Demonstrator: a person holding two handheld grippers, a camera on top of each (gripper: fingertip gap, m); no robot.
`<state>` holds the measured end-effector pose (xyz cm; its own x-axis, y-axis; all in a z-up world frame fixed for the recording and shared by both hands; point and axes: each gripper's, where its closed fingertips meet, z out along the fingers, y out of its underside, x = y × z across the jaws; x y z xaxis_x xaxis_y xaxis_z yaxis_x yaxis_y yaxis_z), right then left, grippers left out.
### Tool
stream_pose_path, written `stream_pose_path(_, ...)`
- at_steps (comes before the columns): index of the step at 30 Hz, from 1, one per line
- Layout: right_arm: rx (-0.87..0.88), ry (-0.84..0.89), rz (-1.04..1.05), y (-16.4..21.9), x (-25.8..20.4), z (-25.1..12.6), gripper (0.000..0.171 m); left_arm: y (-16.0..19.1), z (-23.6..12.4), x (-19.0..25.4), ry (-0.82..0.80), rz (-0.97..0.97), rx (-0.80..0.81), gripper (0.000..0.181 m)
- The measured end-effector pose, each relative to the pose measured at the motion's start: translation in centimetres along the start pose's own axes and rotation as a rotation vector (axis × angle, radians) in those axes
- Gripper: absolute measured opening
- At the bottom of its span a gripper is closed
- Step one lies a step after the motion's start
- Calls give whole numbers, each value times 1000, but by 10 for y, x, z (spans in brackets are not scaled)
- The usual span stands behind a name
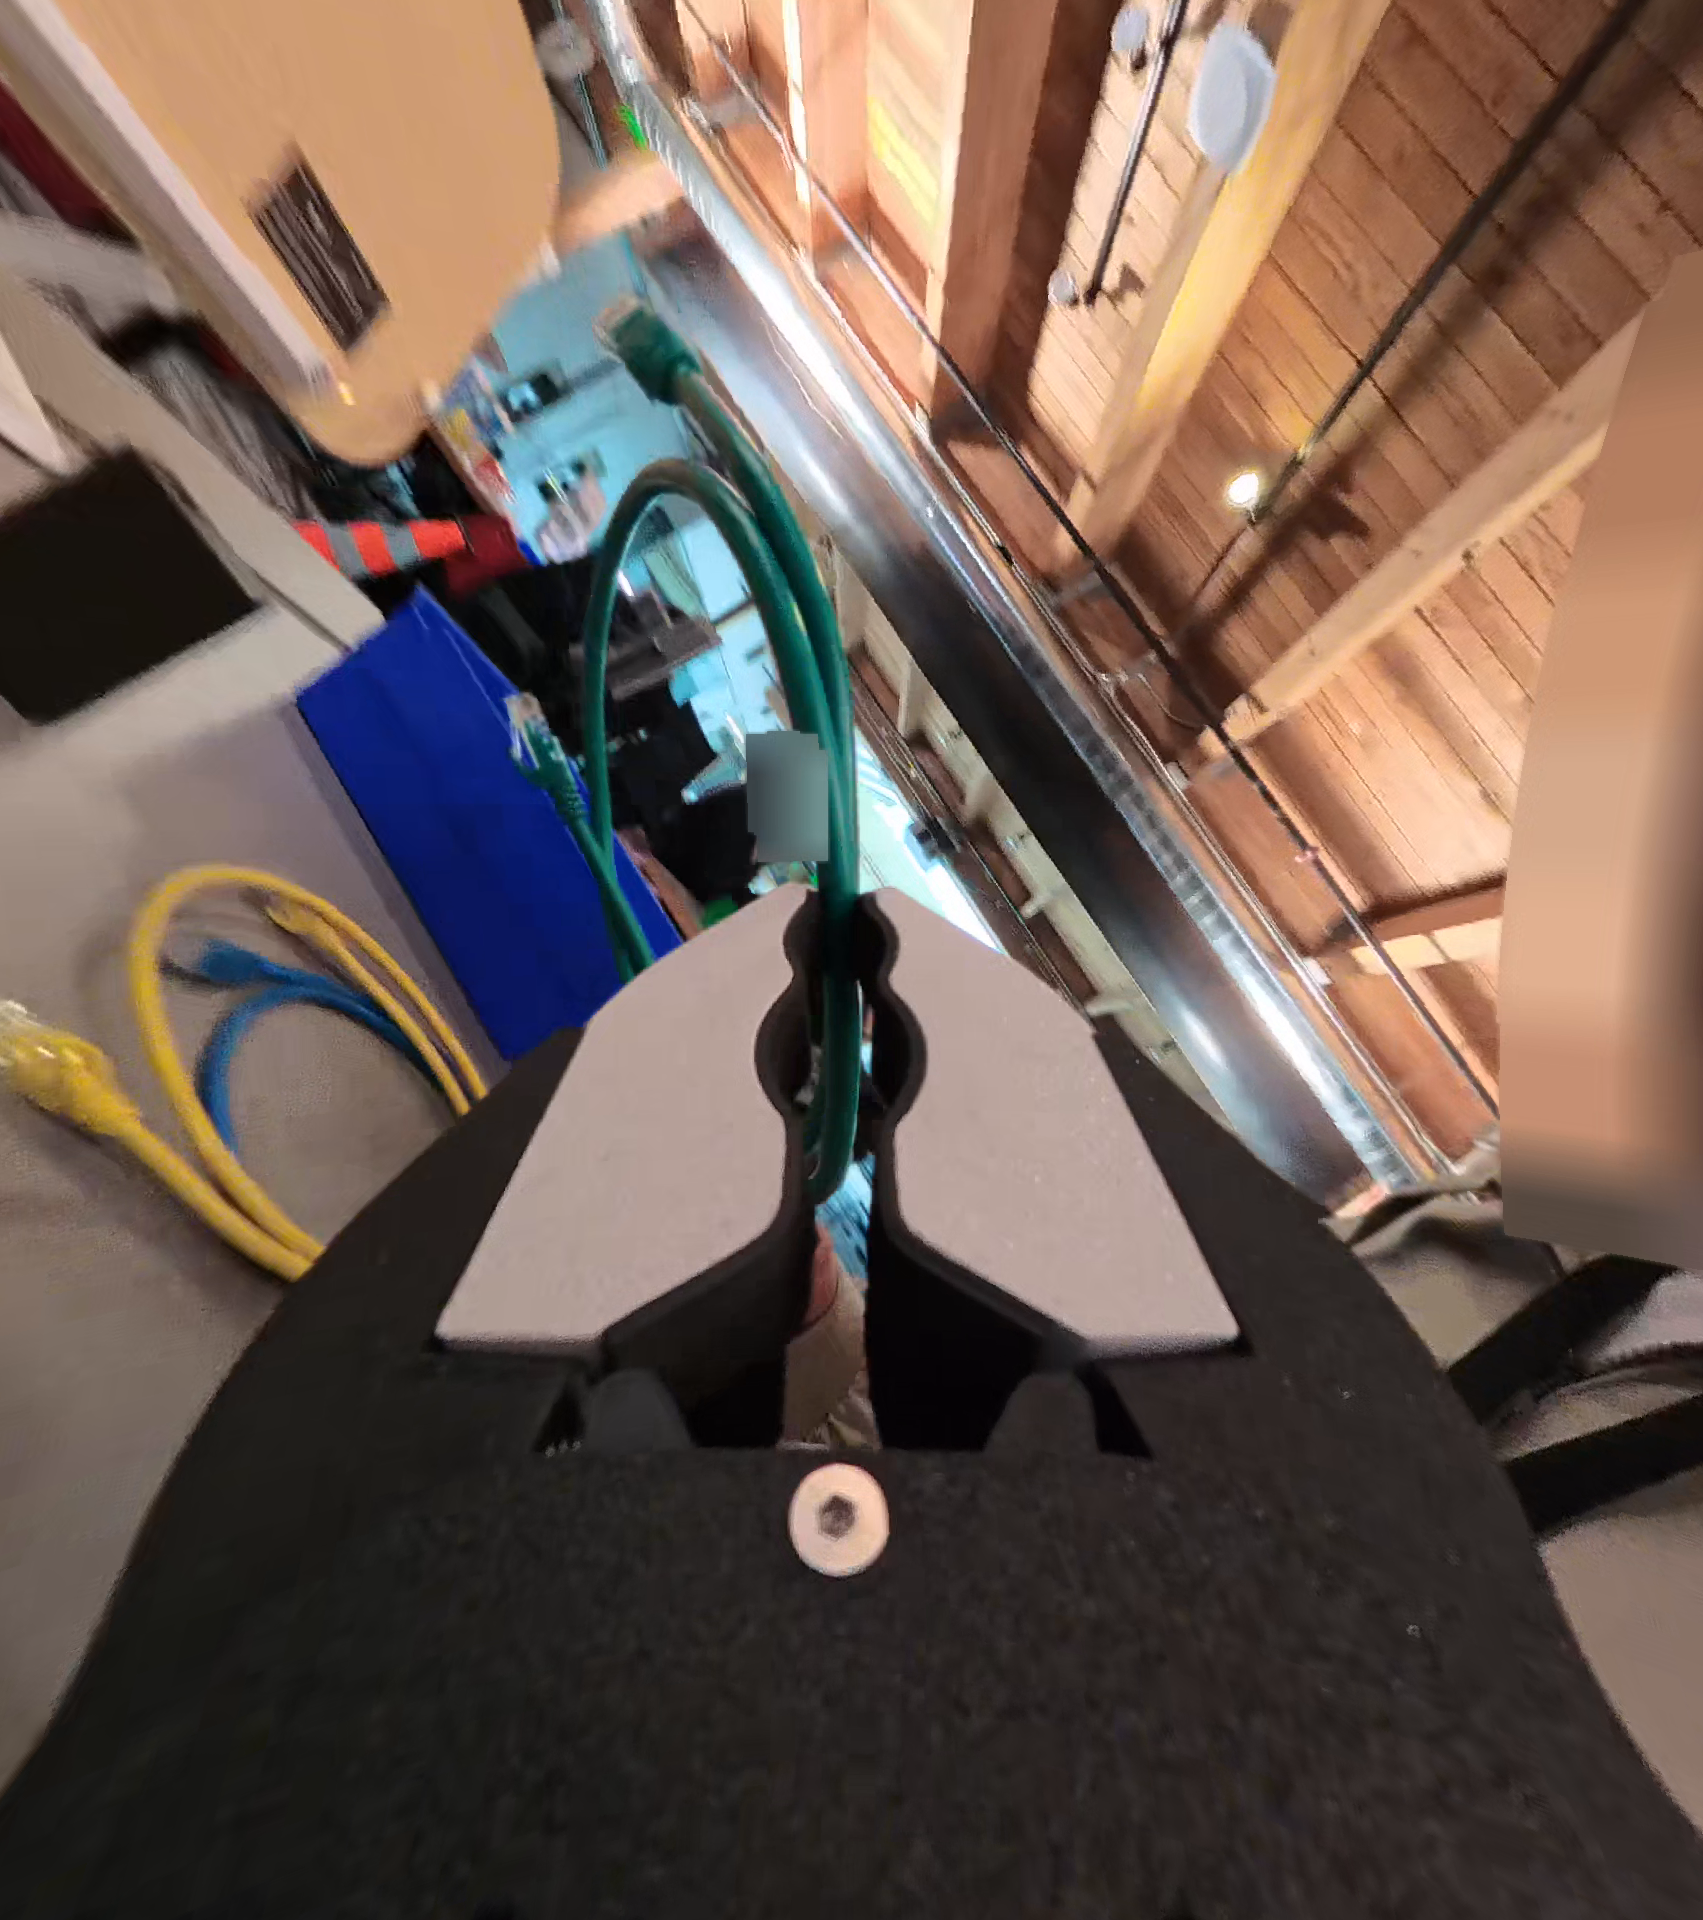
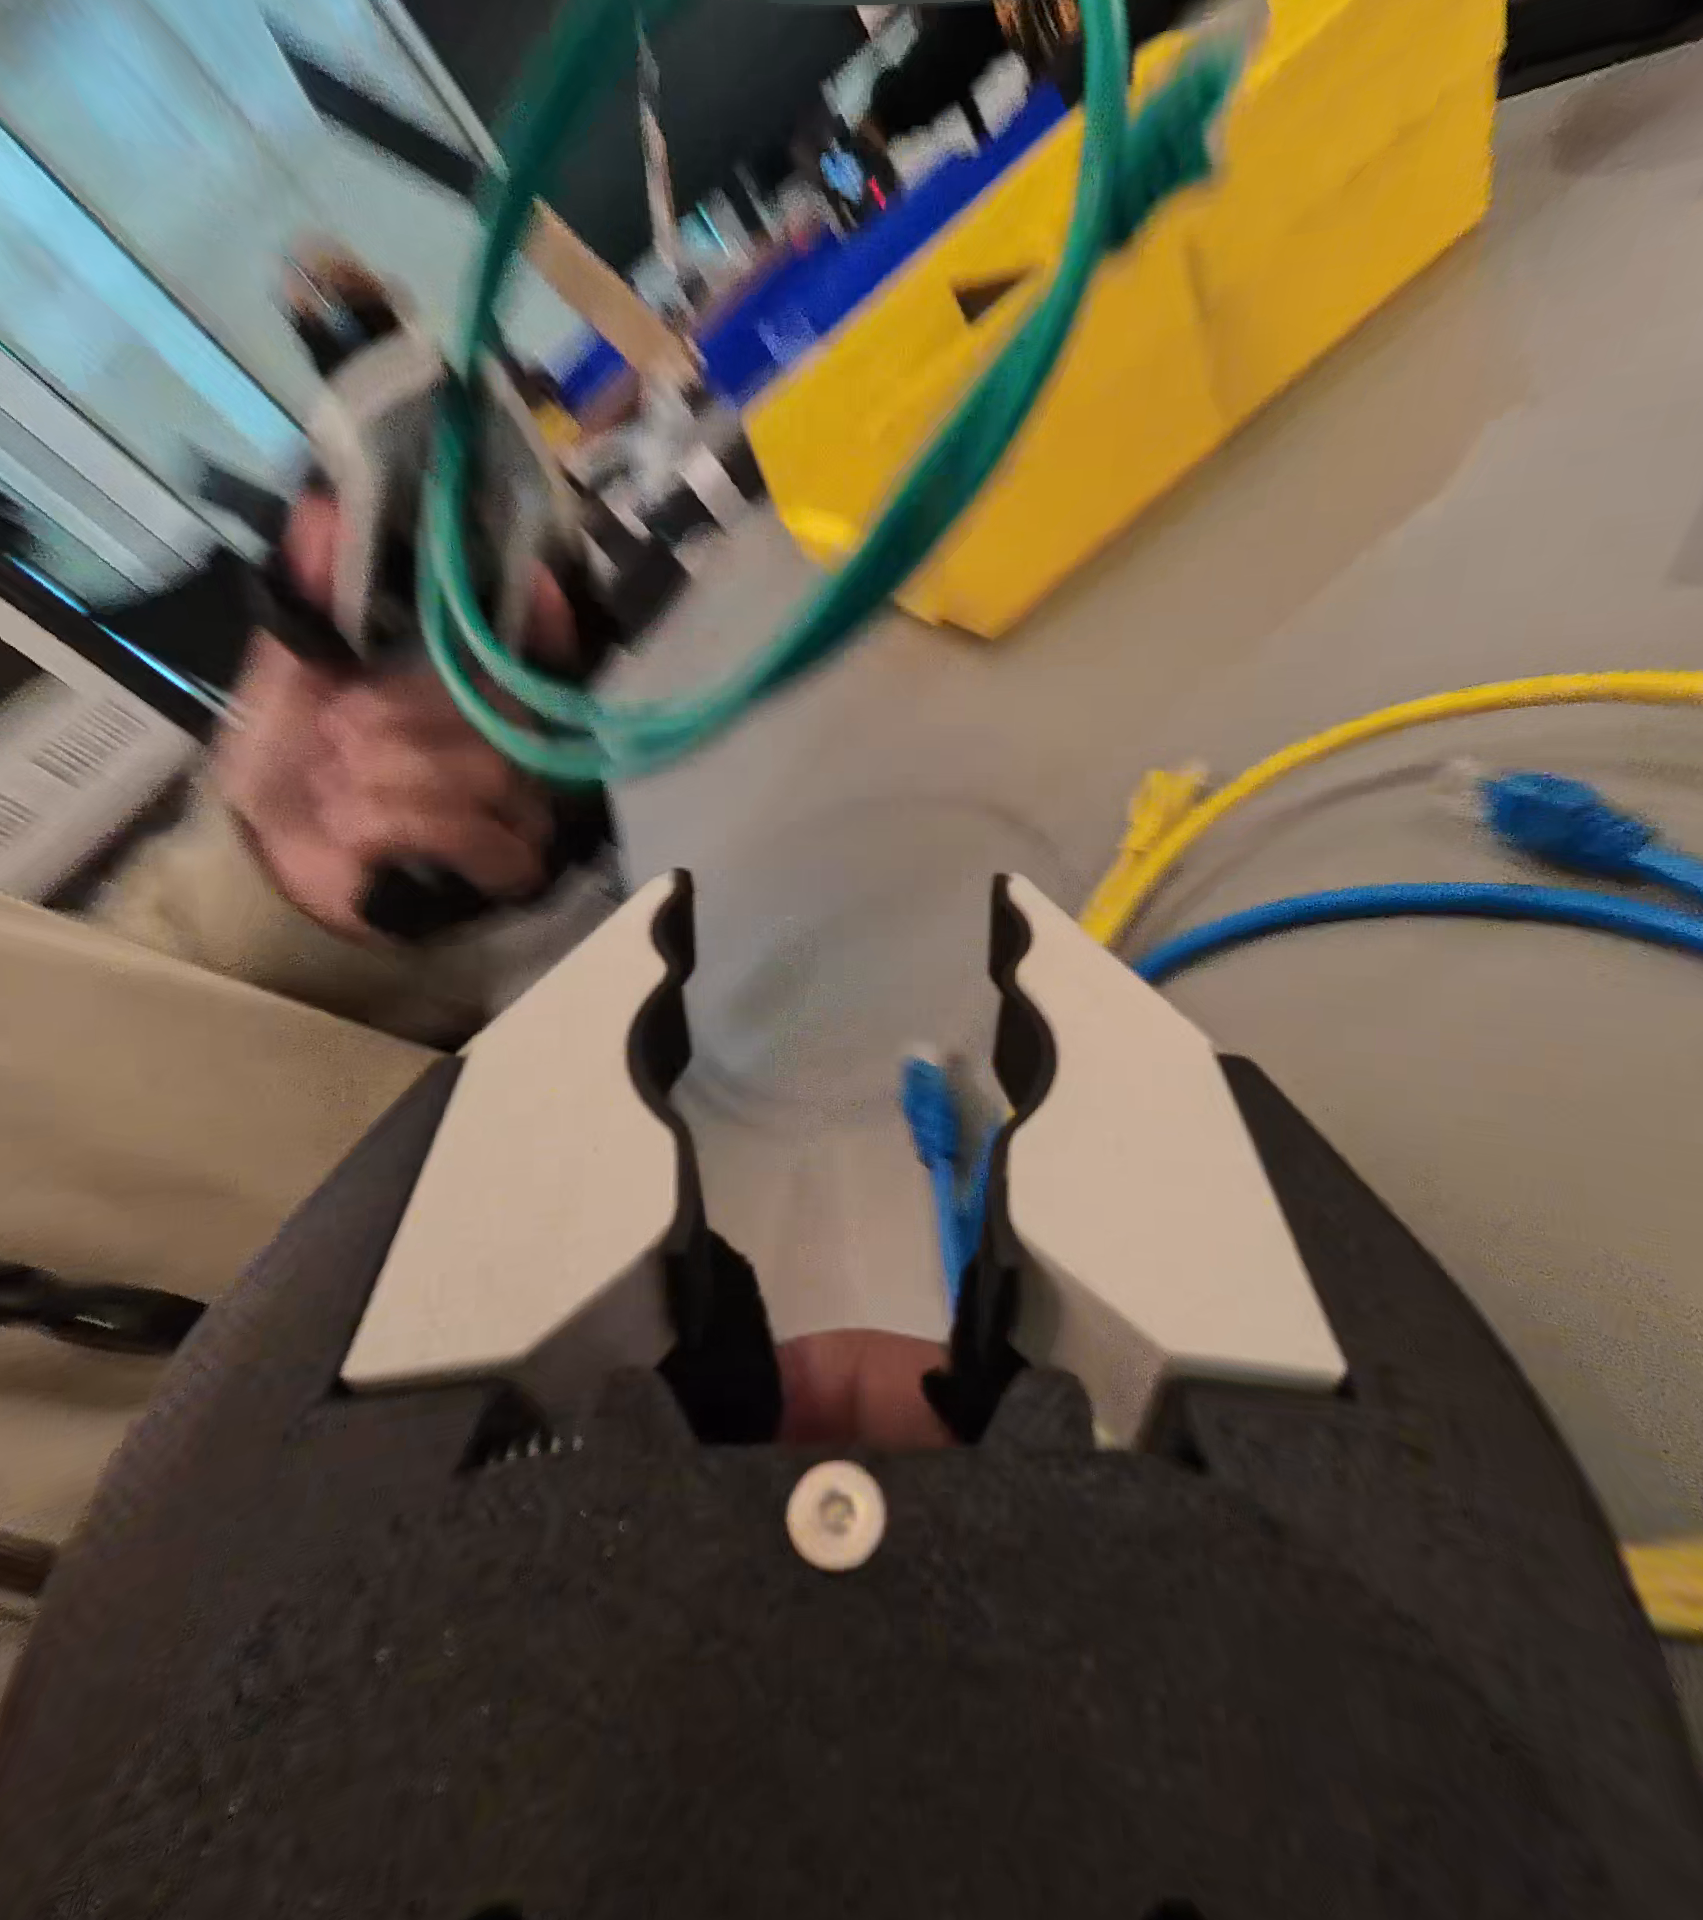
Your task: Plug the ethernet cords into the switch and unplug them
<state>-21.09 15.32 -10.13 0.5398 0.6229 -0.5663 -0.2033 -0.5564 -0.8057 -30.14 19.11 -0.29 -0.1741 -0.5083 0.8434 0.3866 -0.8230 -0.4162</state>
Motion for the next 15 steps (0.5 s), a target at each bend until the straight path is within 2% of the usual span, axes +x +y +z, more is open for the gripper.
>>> stream_pose_path(2,80,-95,140,-9,-6,-4,58,20,12,-10,11,-11,-37,5)
stream_pose_path(3,107,-93,185,-10,-2,-8,51,27,16,-16,2,-18,-53,5)
stream_pose_path(5,188,-94,271,-17,7,-20,25,42,17,-41,-105,-20,-127,5)
stream_pose_path(6,222,-83,319,-20,15,-26,25,47,16,-53,-157,-14,-151,5)
stream_pose_path(8,248,-59,388,-22,29,-35,42,63,12,-74,-272,3,-215,5)
stream_pose_path(9,241,-29,403,-21,37,-37,48,75,9,-85,-337,19,-275,6)
stream_pose_path(12,197,61,353,-15,50,-39,42,108,-3,-117,-552,19,-425,6)
stream_pose_path(15,87,266,227,-4,73,-43,16,133,-7,-127,-623,9,-539,9)
